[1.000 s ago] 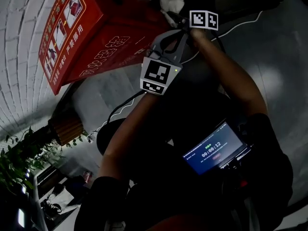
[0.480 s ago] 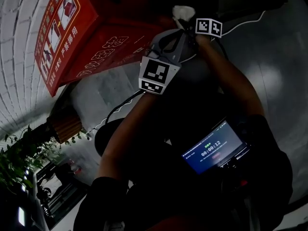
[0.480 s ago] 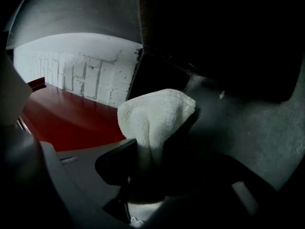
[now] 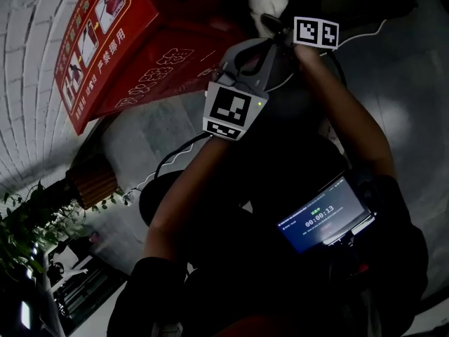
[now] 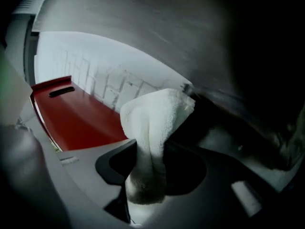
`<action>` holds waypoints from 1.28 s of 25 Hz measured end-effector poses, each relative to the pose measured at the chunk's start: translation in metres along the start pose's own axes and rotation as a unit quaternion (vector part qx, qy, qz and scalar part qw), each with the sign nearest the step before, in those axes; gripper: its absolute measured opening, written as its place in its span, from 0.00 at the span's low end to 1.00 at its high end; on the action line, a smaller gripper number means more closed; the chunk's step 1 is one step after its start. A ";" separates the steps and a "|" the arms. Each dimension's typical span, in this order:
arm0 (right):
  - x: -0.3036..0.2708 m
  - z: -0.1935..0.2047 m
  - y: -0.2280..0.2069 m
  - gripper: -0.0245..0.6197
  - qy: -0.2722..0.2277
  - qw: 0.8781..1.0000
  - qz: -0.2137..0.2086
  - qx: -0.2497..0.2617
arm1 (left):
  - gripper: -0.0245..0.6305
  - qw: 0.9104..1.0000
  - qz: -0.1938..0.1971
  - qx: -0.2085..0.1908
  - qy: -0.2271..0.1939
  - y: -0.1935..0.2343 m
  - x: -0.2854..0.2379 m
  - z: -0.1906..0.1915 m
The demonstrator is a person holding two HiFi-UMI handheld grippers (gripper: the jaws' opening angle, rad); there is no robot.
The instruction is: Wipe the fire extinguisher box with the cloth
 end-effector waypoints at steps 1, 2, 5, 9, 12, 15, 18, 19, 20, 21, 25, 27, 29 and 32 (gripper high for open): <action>0.002 -0.010 0.019 0.29 -0.006 1.000 -0.016 0.016 | 0.04 1.000 -0.003 0.001 -0.009 0.002 0.002 -0.008; 0.003 -0.019 0.040 0.29 -0.011 0.999 -0.035 0.032 | 0.04 1.000 -0.008 0.002 -0.018 0.005 0.005 -0.017; 0.001 -0.044 0.102 0.29 -0.028 0.992 -0.095 0.075 | 0.04 0.999 -0.024 0.004 -0.044 0.016 0.014 -0.041; -0.001 -0.079 0.176 0.29 -0.056 0.978 -0.155 0.125 | 0.04 0.996 -0.043 -0.002 -0.075 0.031 0.027 -0.071; -0.003 -0.101 0.213 0.29 -0.076 0.970 -0.184 0.142 | 0.04 0.994 -0.059 -0.014 -0.094 0.041 0.034 -0.087; -0.012 -0.112 0.227 0.29 -0.094 0.968 -0.184 0.142 | 0.04 0.992 -0.078 -0.023 -0.095 0.052 0.036 -0.092; -0.025 -0.106 0.224 0.28 -0.079 0.970 -0.184 0.141 | 0.04 0.994 -0.072 -0.029 -0.077 0.049 0.032 -0.088; -0.029 -0.103 0.221 0.28 -0.073 0.971 -0.185 0.136 | 0.04 0.994 -0.069 -0.027 -0.076 0.047 0.029 -0.085; -0.033 -0.099 0.216 0.28 -0.069 0.972 -0.187 0.127 | 0.04 0.995 -0.065 -0.022 -0.075 0.044 0.027 -0.081; -0.036 -0.096 0.210 0.28 -0.068 0.973 -0.189 0.118 | 0.04 0.995 -0.061 -0.016 -0.072 0.042 0.025 -0.077; -0.045 -0.089 0.185 0.28 -0.065 0.977 -0.181 0.093 | 0.04 0.998 -0.037 -0.005 -0.057 0.025 0.015 -0.064; -0.050 -0.084 0.170 0.28 -0.063 0.980 -0.175 0.076 | 0.04 0.998 -0.026 -0.006 -0.050 0.017 0.010 -0.057; -0.057 -0.080 0.154 0.28 -0.059 0.982 -0.164 0.067 | 0.04 0.999 -0.020 -0.004 -0.045 0.014 0.006 -0.050; -0.065 -0.073 0.129 0.28 -0.052 0.987 -0.142 0.061 | 0.04 0.999 -0.017 0.001 -0.034 0.012 0.002 -0.036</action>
Point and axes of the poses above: the fingertips, and each gripper's own axes: x backward along the fingers, y to its left, z out of its underside, the point moved 8 cm from there along x, backward along the fingers, and after that the axes turned 8 degrees about -x, right-handed, at the moved point
